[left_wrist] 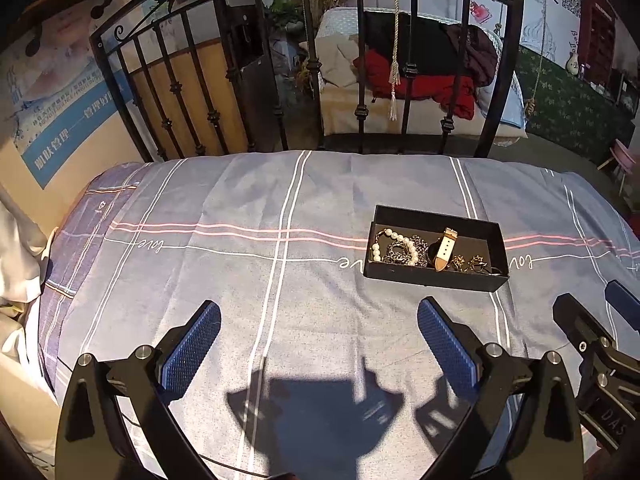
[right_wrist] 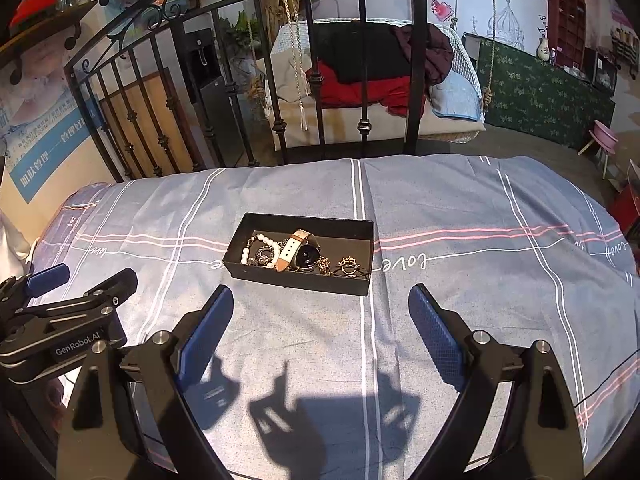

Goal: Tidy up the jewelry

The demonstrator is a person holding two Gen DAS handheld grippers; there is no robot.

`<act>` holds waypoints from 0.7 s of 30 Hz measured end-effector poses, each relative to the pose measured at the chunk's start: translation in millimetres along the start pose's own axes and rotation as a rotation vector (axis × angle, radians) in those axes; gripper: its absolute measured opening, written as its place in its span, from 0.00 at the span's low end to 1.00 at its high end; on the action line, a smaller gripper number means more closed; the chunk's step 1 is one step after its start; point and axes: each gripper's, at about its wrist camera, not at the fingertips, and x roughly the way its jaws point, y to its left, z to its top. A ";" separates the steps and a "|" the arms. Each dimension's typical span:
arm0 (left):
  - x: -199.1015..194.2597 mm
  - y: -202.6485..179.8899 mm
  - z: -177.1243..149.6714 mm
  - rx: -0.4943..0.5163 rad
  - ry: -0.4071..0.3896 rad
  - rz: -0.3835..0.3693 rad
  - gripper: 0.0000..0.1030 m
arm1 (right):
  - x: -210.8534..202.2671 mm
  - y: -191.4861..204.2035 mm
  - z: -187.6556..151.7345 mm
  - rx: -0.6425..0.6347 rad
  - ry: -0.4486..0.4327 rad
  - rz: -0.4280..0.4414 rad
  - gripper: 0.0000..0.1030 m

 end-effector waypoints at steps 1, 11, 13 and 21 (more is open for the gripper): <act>-0.2 -0.1 -0.1 0.002 -0.002 0.004 0.94 | -0.4 0.3 0.0 -0.001 -0.001 -0.002 0.86; -17.4 -0.8 -6.9 -0.004 -0.146 0.052 0.94 | 2.2 -0.4 -1.4 -0.005 0.005 -0.005 0.86; -16.5 -3.3 -5.5 0.009 -0.138 0.066 0.94 | 2.6 -1.2 -2.0 -0.001 0.006 -0.003 0.86; -11.0 -1.2 -4.0 -0.021 -0.074 0.045 0.94 | 2.0 -0.7 -2.9 -0.002 0.005 -0.004 0.86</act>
